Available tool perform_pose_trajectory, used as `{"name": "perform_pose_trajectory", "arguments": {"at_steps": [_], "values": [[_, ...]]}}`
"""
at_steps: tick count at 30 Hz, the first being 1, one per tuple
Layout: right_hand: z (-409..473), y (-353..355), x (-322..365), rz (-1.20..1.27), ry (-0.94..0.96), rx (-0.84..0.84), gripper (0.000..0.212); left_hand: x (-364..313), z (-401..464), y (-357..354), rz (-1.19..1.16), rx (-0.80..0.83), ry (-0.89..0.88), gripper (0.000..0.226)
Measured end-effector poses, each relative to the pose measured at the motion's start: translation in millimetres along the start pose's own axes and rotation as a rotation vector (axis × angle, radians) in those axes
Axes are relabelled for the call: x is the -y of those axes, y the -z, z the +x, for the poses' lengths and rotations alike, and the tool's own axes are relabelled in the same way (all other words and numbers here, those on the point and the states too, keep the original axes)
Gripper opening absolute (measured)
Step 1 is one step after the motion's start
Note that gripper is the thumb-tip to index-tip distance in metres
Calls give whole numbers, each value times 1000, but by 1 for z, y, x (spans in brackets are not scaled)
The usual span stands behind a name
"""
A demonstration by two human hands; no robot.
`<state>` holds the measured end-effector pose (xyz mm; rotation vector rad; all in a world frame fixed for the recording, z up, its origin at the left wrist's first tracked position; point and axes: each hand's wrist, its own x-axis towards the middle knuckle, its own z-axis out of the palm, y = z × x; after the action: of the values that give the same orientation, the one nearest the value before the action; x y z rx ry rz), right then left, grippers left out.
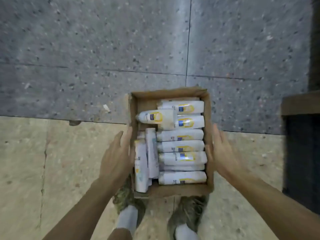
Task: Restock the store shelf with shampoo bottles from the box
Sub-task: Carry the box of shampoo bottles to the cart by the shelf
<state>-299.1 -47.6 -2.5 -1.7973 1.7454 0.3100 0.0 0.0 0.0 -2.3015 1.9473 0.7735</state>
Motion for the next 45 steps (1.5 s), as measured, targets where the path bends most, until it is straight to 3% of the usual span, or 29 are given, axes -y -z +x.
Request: {"name": "perform_pose_trajectory", "arguments": {"at_steps": [3,8,12,16,21,32,38,45], "values": [[33,-42,-12,-87,-25,-57,74,10,29,-51,-83,-12,70,68],[41,-86,-25,-74,-69,-164,77,26,29,-90,-177,-98,140,57],[46,-89,-26,-39,-143,-150,80,33,29,-96,-208,-74,93,61],[45,-83,-26,-54,-136,-119,79,36,28,-95,-275,-72,163,63],[48,-81,-25,30,-192,-60,83,34,28,-95,-306,-27,193,82],[43,-75,-22,86,-159,-105,83,36,27,-89,-338,-6,191,81],[33,-43,-10,87,-76,-121,84,34,20,-49,-360,-28,191,82],[-16,88,44,126,-16,-207,89,4,4,107,-346,-109,143,83]]}}
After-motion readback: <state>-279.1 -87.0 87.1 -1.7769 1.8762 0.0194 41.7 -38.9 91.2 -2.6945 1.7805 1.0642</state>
